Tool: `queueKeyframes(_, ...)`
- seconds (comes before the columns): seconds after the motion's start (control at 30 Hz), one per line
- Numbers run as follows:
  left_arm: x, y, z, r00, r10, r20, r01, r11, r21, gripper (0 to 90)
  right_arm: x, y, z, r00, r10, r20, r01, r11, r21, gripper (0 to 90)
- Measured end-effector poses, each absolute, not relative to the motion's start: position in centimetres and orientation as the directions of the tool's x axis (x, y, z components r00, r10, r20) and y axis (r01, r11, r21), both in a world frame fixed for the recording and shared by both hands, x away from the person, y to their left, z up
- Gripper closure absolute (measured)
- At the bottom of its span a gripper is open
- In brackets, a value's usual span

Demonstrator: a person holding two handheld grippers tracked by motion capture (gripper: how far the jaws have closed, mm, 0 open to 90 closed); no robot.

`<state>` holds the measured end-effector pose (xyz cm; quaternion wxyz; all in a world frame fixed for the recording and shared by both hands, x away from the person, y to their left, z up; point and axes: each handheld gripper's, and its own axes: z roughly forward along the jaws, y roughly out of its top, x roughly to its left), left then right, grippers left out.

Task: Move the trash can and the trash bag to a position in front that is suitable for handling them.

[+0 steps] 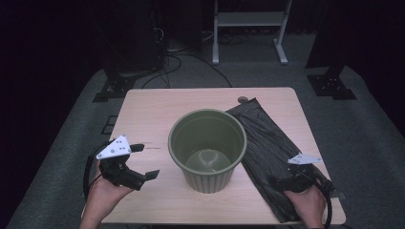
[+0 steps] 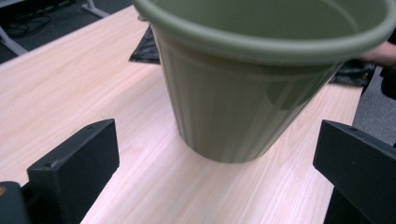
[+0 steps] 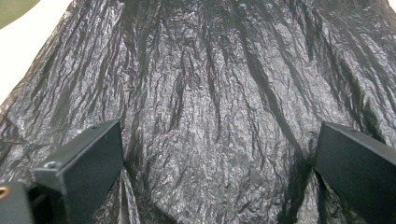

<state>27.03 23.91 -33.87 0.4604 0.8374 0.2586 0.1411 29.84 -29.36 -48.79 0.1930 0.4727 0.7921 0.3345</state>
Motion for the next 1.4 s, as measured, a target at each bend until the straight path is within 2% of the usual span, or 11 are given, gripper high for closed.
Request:
queueKeyframes(0.57,28.3,22.9,-40.0,0.833,0.551,-0.042,0.316,-0.413,0.854,0.0,29.8,-29.3,-48.8,-0.490,0.872,0.010,0.614,0.337,0.713,0.2)
queueKeyframes(0.87,28.8,21.9,-42.5,0.830,0.558,-0.017,0.329,-0.465,0.822,0.0,29.8,-29.3,-48.8,-0.493,0.870,0.010,0.613,0.340,0.714,0.2)
queueKeyframes(1.33,29.8,21.4,-46.6,0.816,0.575,-0.055,0.390,-0.478,0.787,0.0,29.8,-29.3,-48.8,-0.497,0.868,0.010,0.612,0.342,0.713,0.2)
queueKeyframes(1.4,29.9,21.2,-47.0,0.817,0.575,-0.034,0.389,-0.507,0.769,0.0,29.8,-29.3,-48.8,-0.497,0.868,0.010,0.611,0.342,0.713,0.2)
